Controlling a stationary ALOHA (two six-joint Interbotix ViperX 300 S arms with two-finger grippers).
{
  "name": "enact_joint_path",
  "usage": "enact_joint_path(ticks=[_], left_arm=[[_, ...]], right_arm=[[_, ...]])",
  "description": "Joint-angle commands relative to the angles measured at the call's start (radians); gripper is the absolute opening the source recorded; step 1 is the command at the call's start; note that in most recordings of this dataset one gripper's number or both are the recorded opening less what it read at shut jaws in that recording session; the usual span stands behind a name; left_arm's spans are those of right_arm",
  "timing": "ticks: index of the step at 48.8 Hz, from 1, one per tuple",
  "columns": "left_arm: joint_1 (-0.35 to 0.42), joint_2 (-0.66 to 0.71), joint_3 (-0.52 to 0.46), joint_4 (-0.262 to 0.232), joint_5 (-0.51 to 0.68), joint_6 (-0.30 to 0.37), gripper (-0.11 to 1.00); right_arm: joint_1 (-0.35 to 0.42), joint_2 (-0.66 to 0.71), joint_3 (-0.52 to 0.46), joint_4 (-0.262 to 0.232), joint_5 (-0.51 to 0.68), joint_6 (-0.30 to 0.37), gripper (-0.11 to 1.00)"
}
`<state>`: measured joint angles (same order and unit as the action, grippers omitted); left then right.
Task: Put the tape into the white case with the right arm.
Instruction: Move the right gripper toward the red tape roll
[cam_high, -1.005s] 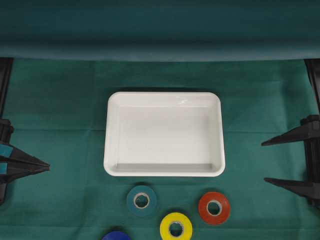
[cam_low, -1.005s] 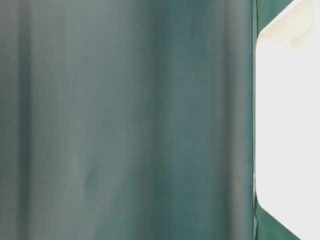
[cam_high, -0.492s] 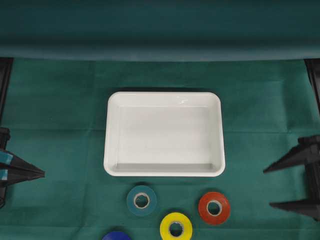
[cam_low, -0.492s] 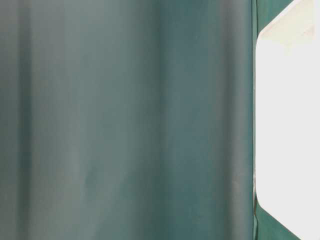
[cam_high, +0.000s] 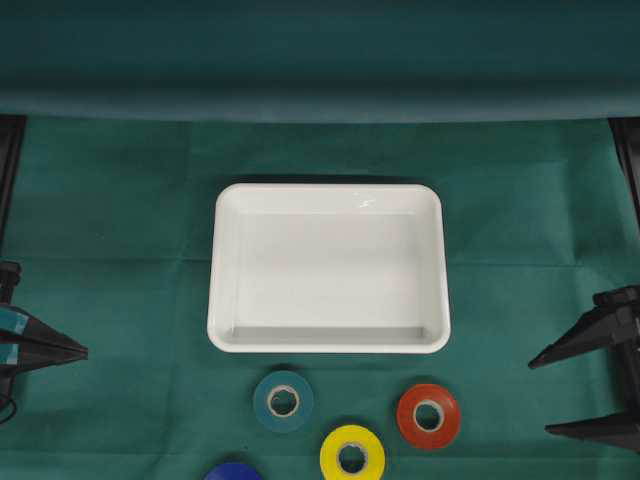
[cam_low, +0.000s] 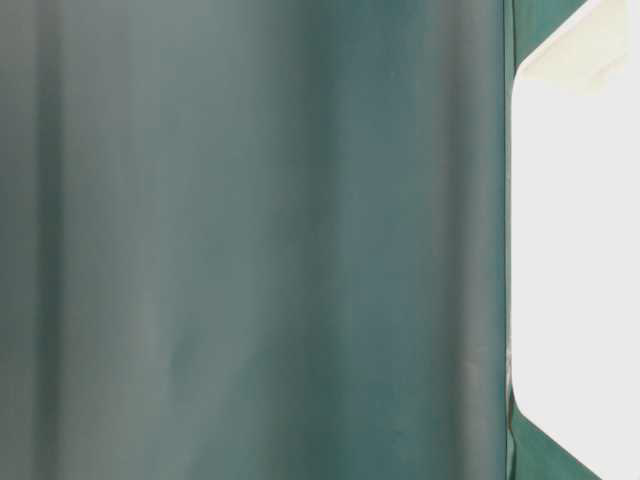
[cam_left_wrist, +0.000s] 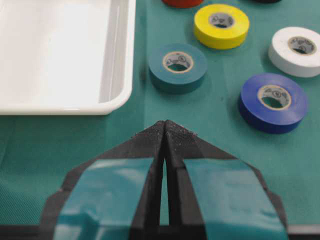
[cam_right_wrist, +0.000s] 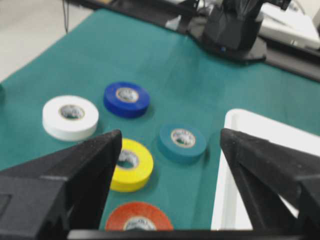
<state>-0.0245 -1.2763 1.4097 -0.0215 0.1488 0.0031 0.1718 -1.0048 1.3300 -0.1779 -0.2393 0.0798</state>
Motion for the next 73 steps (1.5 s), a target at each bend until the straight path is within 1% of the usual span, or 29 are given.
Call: enact_joint_path(ticks=[1,9,15,19,28,35,41,57,64,73], left_arm=[[-0.005,0.006,-0.012,-0.002,-0.008,0.000,0.00],[-0.005,0.005,-0.011,-0.002,-0.009,0.000,0.00],[-0.003,0.005,-0.011,-0.002,-0.009,0.000,0.00],[-0.005,0.006,-0.011,-0.002,-0.009,0.000,0.00],[-0.005,0.006,-0.011,-0.003,-0.009,0.000,0.00],[-0.005,0.006,-0.011,-0.002,-0.012,0.000,0.00],[-0.005,0.006,-0.009,-0.003,-0.014,0.000,0.00],[-0.003,0.005,0.000,-0.002,-0.028,0.003,0.00],[-0.005,0.005,0.002,-0.002,-0.029,0.003,0.00],[-0.005,0.006,0.002,-0.002,-0.029,0.003,0.00]], right_arm=[[0.002,0.006,-0.021,-0.002,0.014,0.003,0.90],[0.002,0.023,-0.026,0.000,0.049,0.006,0.89],[0.002,0.049,-0.031,0.003,0.117,0.012,0.89],[0.002,0.066,-0.037,0.003,0.172,0.037,0.89],[0.003,0.087,-0.044,0.003,0.311,0.121,0.89],[0.008,0.086,-0.044,0.003,0.373,0.144,0.89],[0.009,0.084,-0.044,0.002,0.387,0.144,0.89],[0.009,0.100,-0.044,0.002,0.379,0.147,0.89],[0.009,0.135,-0.049,0.002,0.345,0.147,0.89],[0.018,0.230,-0.074,-0.002,0.295,0.147,0.89]])
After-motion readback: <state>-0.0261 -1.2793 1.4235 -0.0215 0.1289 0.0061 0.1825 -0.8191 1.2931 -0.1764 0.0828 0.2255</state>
